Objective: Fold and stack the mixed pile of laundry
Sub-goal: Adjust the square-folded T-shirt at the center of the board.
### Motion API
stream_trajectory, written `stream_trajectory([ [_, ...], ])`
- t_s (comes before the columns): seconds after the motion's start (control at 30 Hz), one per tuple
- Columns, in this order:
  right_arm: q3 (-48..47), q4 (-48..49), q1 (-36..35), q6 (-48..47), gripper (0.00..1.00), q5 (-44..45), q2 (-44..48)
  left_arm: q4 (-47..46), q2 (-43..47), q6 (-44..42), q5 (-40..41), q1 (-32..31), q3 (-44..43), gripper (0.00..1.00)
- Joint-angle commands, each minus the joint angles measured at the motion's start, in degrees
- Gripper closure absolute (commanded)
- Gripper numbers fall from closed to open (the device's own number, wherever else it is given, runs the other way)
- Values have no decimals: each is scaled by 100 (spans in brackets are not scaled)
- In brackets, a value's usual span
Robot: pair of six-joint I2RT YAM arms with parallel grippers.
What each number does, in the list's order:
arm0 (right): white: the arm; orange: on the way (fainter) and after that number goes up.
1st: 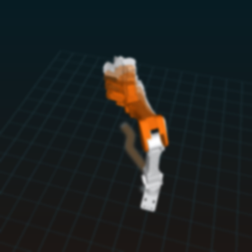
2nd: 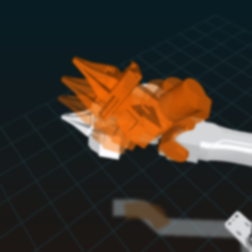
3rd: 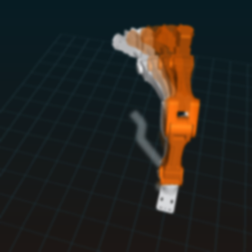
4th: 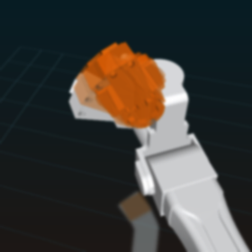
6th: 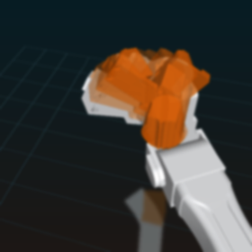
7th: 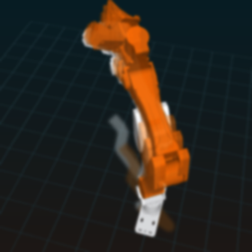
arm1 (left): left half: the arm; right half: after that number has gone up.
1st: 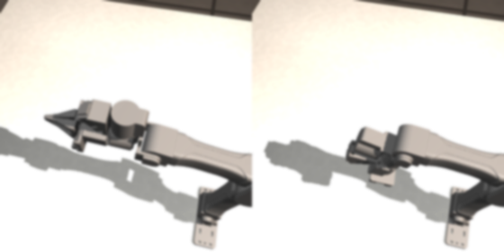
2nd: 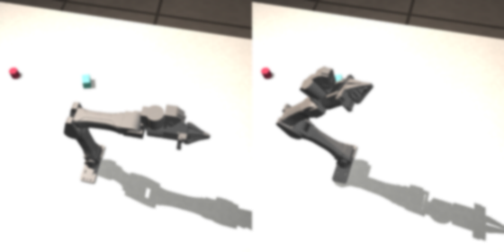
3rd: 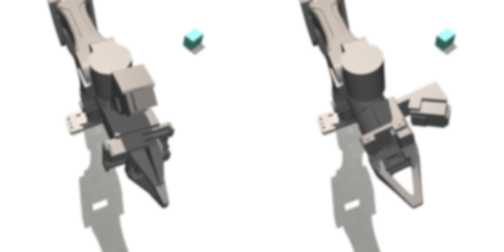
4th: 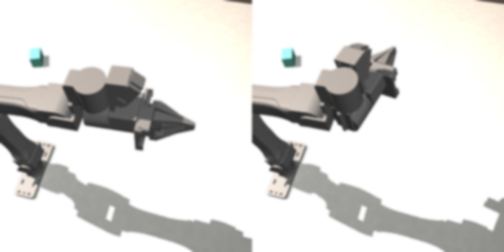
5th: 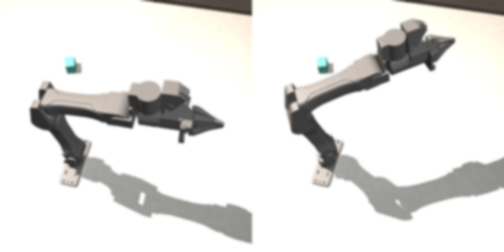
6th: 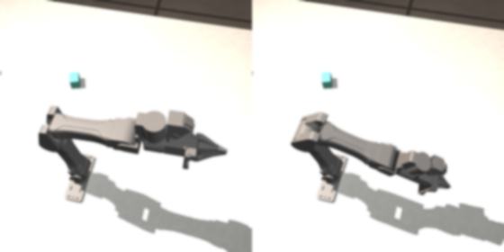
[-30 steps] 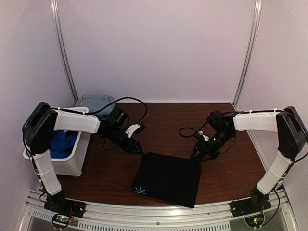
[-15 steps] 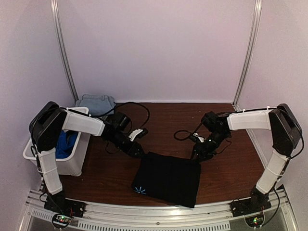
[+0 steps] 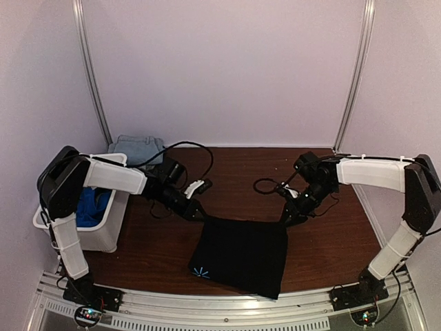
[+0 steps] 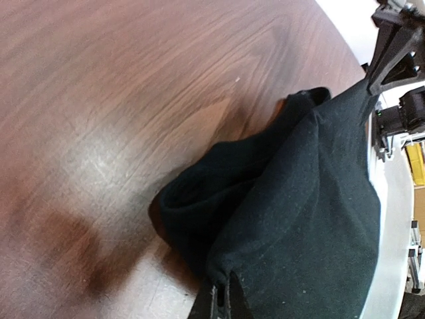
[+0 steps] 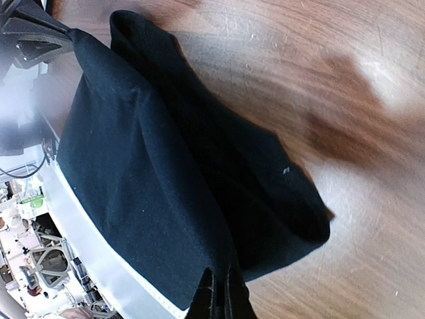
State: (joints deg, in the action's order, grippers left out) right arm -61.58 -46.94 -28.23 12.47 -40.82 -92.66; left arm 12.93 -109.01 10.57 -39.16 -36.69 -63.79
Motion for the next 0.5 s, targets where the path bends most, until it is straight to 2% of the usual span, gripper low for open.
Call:
stream_trajectory([
  [0.0, 357, -429, 3, 192, 100, 298, 561, -301, 540, 54, 16, 21, -7, 100],
  [0.2, 1072, -173, 317, 428, 100, 624, 799, -281, 454, 109, 400, 21, -154, 100],
  [0.47, 879, 737, 672, 692, 100, 924, 204, -344, -95, 278, 1073, -1, -432, 100],
])
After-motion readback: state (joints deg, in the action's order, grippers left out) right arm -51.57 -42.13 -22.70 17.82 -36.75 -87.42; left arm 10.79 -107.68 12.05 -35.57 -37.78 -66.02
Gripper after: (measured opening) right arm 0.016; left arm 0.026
